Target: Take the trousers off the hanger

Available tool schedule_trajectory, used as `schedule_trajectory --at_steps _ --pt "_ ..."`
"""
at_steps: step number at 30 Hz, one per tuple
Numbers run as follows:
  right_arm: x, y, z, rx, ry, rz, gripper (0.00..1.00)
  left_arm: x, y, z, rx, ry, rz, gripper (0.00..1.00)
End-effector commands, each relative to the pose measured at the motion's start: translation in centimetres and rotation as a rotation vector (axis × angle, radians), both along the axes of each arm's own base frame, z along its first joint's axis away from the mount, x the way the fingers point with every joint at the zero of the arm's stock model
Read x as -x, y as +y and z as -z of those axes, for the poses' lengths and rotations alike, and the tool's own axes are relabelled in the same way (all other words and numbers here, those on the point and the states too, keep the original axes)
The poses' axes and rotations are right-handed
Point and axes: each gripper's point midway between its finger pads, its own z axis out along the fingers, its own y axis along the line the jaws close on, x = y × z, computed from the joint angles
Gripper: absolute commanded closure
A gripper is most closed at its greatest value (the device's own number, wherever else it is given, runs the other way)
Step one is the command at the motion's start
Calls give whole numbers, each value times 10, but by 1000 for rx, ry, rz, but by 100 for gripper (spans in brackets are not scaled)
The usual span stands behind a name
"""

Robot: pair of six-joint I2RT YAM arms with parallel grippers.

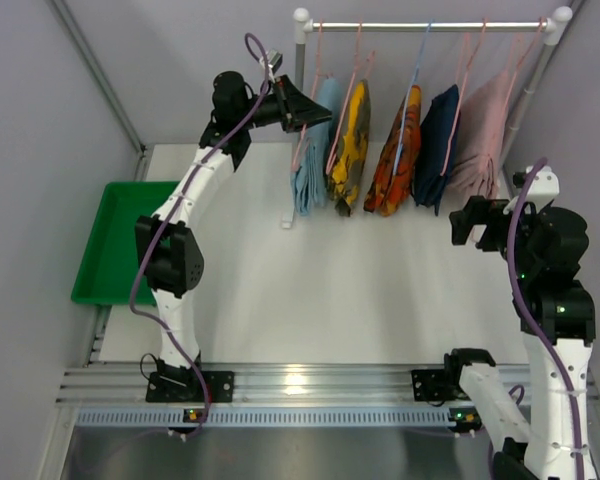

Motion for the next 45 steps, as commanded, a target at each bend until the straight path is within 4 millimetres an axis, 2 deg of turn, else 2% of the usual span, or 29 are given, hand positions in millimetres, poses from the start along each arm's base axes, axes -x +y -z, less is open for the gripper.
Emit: schedule_trajectory --at_steps 1,2,3,6,7,10,16,20,21,24,26,27,33,34,36,37,45 --pt "-3 -1 -9 -7 -41 8 1 18 5 -34 37 -95 15 76" --pt "-2 -1 -11 -5 -44 9 0 18 4 -32 32 -82 18 65" --pt "-1 -1 -10 -4 -40 8 1 17 5 -29 29 -72 21 57" --pt "0 -2 -9 2 -34 10 1 13 6 -19 28 -32 42 45" --pt "0 -2 -9 2 -34 10 1 13 7 -20 29 -41 44 45" --pt "0 -2 -9 3 -34 11 1 8 8 -15 39 -5 51 53" --pt "-2 -3 -8 1 -26 13 1 6 12 -13 44 32 56 60" --pt "-3 -2 -7 -4 -26 11 0 10 14 -16 51 41 71 74" --pt "-3 -2 -6 -4 -23 13 0 10 14 -17 51 43 73 81" --pt "-4 -1 -8 -5 -26 7 1 12 14 -24 62 28 79 95" --pt "-5 -1 -8 -5 -25 4 1 11 14 -27 65 9 81 98" --pt "-6 0 -7 -7 -22 0 1 12 15 -35 71 -23 80 100" --pt "-6 2 -7 -9 -23 -11 1 8 16 -63 104 -165 42 100" --pt "-7 1 -7 -7 -22 -10 1 11 17 -74 112 -205 37 100" --pt "-6 1 -7 -5 -24 -11 1 5 17 -77 116 -212 23 100" --pt "-6 2 -8 -4 -25 -12 1 7 18 -88 127 -238 14 100" --pt "-3 4 -11 -3 -41 -30 1 16 23 -112 148 -297 -20 100"
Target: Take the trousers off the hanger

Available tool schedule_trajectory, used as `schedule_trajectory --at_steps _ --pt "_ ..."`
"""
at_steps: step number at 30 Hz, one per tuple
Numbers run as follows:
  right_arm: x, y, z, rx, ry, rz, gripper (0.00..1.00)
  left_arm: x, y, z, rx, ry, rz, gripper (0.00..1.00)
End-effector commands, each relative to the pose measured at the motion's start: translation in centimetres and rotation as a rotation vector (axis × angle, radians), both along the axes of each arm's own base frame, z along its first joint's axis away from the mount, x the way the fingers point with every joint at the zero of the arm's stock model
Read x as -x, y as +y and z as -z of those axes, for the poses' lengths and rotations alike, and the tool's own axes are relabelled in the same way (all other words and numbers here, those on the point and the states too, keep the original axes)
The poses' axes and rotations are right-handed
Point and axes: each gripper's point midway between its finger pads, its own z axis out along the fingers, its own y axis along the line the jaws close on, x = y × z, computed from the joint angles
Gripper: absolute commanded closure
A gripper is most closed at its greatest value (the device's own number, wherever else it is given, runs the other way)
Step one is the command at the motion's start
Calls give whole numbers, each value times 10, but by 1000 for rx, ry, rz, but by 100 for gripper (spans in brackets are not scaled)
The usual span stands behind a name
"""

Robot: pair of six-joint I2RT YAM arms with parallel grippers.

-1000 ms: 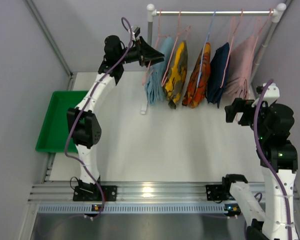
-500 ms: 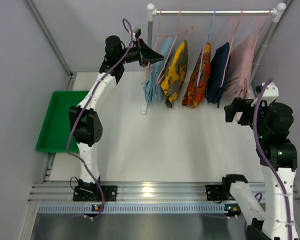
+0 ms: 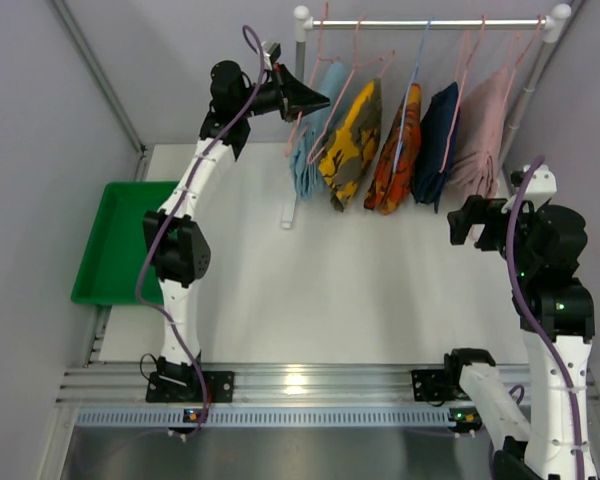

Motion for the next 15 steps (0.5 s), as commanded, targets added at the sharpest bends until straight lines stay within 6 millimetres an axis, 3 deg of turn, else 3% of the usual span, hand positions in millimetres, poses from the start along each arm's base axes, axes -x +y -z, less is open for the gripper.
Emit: schedule_trajectory --at_steps 1,10,11,15 --pt "1 2 -14 2 -59 -17 1 40 18 -98 96 -386 -63 100" --pt "5 7 -29 18 -113 -55 1 79 27 -111 79 -458 -46 100" --pt "5 8 -30 20 -115 -60 1 89 30 -119 79 -485 -48 100" --pt "5 8 -29 24 -116 -64 1 97 34 -132 65 -571 -81 100"
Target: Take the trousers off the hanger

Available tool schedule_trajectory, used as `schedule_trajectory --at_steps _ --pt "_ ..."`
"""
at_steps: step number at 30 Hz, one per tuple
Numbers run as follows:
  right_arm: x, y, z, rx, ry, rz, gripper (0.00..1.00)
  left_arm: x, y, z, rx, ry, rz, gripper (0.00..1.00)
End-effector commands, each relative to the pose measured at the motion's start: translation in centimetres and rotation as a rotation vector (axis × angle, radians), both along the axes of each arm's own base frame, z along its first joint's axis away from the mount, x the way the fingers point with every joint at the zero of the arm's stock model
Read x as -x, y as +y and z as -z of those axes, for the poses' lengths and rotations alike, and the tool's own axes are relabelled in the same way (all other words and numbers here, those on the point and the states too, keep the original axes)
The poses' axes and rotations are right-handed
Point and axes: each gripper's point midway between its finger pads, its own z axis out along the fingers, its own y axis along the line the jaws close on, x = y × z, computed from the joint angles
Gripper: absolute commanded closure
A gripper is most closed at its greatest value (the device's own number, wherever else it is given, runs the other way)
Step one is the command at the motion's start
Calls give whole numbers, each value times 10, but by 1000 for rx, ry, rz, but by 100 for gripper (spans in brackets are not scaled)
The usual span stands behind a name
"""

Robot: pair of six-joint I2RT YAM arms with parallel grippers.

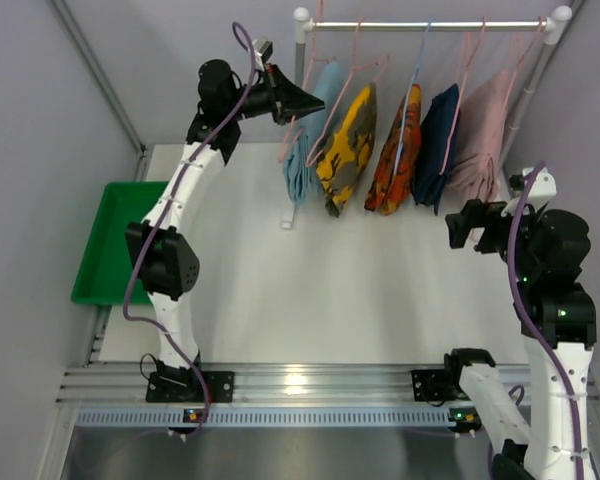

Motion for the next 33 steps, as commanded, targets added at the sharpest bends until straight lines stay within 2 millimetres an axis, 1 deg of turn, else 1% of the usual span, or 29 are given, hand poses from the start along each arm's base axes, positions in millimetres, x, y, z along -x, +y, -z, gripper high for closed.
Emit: schedule_trajectory --at_steps 1,4,5,6,7,9,10,12,13,14,15,16,17,18,19,21,22,23,24,25,26,27,28,29,30,31,32,33 --pt "-1 2 -23 13 -87 -18 1 68 24 -122 89 -557 -56 100" --pt "-2 2 -22 14 -86 -20 1 58 22 -123 91 -544 -72 100" --pt "-3 1 -23 16 -86 -17 0 50 20 -120 98 -543 -73 100" --pt "-3 1 -23 16 -86 -17 1 47 19 -120 111 -527 -68 100" --pt "-3 1 -24 17 -87 -16 1 36 16 -111 112 -512 -64 100" --pt "-3 1 -27 15 -92 -17 1 36 16 -117 138 -527 -59 100" --pt "-4 2 -27 13 -90 -20 1 33 15 -116 146 -522 -57 100" --pt "-2 4 -33 11 -101 -33 1 37 15 -118 158 -519 -45 100" --pt "0 5 -39 7 -114 -37 0 46 17 -124 160 -540 -40 100" --pt "2 8 -42 -2 -126 -47 0 51 18 -125 153 -549 -36 100" --pt "3 9 -47 -8 -145 -52 0 49 17 -116 132 -548 -45 100" --pt "7 12 -56 -21 -186 -64 1 64 22 -125 121 -562 -53 100" --pt "8 16 -60 -31 -204 -79 0 68 24 -126 109 -566 -71 100" --pt "10 17 -64 -43 -217 -86 0 66 25 -115 79 -568 -89 100" --pt "10 20 -70 -65 -227 -94 0 83 30 -124 70 -572 -99 100" --pt "10 27 -74 -95 -220 -127 1 95 34 -124 52 -583 -112 100" --pt "13 35 -81 -119 -231 -169 1 109 38 -124 43 -570 -119 100" --pt "15 39 -86 -134 -239 -185 0 114 41 -123 35 -567 -129 100" --pt "14 41 -89 -154 -245 -196 1 127 46 -127 31 -586 -151 100" --pt "16 46 -96 -191 -248 -215 0 134 50 -129 23 -595 -169 100" --pt "16 50 -103 -205 -267 -238 2 136 53 -122 -12 -577 -186 100" --pt "10 54 -105 -228 -254 -253 2 152 59 -133 -9 -600 -208 100" --pt "11 60 -114 -265 -257 -285 4 154 61 -123 -25 -574 -214 100" --pt "9 64 -121 -280 -269 -305 6 158 62 -117 -35 -554 -219 100" --pt "0 71 -122 -308 -243 -333 7 173 68 -123 -27 -572 -233 100" --pt "-2 76 -133 -341 -247 -348 8 176 71 -121 -27 -567 -254 100" --pt "-3 98 -142 -371 -237 -429 9 184 75 -112 -39 -572 -270 100" --pt "-7 110 -139 -380 -219 -463 10 185 78 -105 -55 -553 -292 100"
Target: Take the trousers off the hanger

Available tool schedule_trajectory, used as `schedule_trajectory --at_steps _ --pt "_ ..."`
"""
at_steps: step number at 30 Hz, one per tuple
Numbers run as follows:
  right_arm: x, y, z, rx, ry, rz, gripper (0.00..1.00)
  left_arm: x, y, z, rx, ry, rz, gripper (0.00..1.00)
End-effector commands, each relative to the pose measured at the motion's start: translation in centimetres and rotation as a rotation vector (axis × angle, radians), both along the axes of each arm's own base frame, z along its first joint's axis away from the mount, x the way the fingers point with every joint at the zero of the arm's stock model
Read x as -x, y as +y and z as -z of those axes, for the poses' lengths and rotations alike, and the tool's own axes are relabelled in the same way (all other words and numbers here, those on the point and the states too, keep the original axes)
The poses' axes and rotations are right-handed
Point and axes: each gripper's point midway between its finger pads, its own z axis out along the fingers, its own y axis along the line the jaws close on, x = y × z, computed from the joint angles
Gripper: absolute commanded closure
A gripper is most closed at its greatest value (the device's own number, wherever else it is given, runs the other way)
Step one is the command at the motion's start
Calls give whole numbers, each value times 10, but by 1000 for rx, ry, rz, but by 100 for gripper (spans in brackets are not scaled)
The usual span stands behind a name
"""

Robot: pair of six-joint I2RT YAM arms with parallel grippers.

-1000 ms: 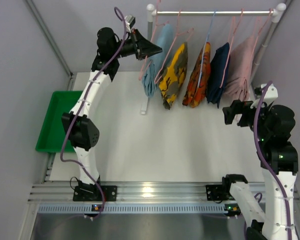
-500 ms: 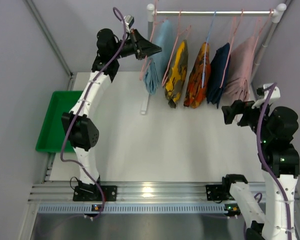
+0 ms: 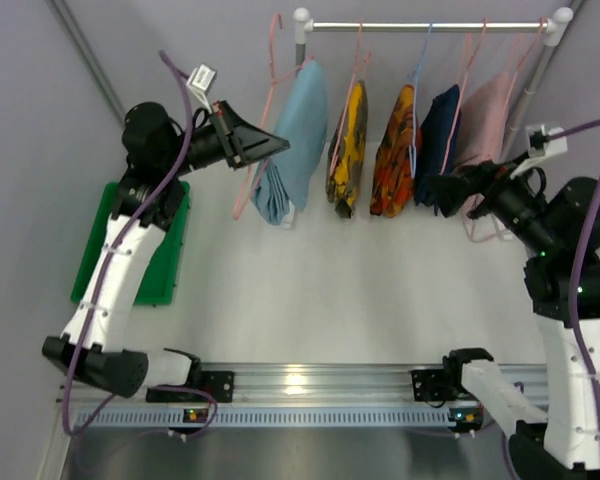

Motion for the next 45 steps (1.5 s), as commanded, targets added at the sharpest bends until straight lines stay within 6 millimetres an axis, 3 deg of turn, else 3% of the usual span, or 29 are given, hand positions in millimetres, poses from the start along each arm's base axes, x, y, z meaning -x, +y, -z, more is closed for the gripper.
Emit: schedule_trajectory --at_steps 1,2,3,4,5,6,7,8,9,10,12,15,21,25,29,30,34,39,45 --pt "-7 49 -49 -101 -75 -168 10 34 25 -50 27 -363 -147 100" --pt "-7 62 -53 -108 -78 -200 12 31 27 -37 10 -352 -172 100" --pt "-6 84 -62 -127 -105 -274 13 39 33 -39 16 -364 -198 100" --pt "-6 93 -70 -173 -101 -295 15 40 35 -37 16 -362 -217 100" --pt "-7 102 -75 -190 -101 -314 17 37 39 -35 15 -358 -253 100" --pt "-6 129 -72 -193 -73 -383 18 40 43 -31 16 -356 -277 100" --pt "-3 139 -88 -200 -108 -407 18 41 46 -30 15 -359 -296 100" --pt "1 151 -93 -203 -112 -439 19 39 50 -30 9 -370 -326 100" --pt "8 176 -95 -211 -98 -503 20 42 53 -30 10 -376 -339 100" --pt "7 185 -100 -232 -98 -506 22 41 55 -28 1 -375 -357 100" --pt "3 212 -94 -264 -44 -548 26 45 57 -28 -3 -386 -359 100" --pt "-11 237 -92 -392 90 -564 33 50 58 -31 -21 -427 -358 100" --pt "-2 287 -85 -436 165 -674 32 61 60 -29 -34 -443 -348 100" --pt "-6 309 -77 -448 210 -689 30 68 60 -28 -27 -448 -337 100" --pt "-13 325 -76 -481 247 -700 35 69 61 -27 -31 -457 -340 100" --pt "-10 326 -86 -500 230 -714 36 69 61 -27 -29 -455 -341 100" --pt "-13 337 -92 -527 233 -729 38 71 60 -28 -7 -448 -327 100" --pt "-17 356 -91 -555 258 -745 48 73 59 -30 0 -449 -319 100" --pt "-19 373 -76 -564 331 -737 57 68 58 -31 21 -433 -325 100"
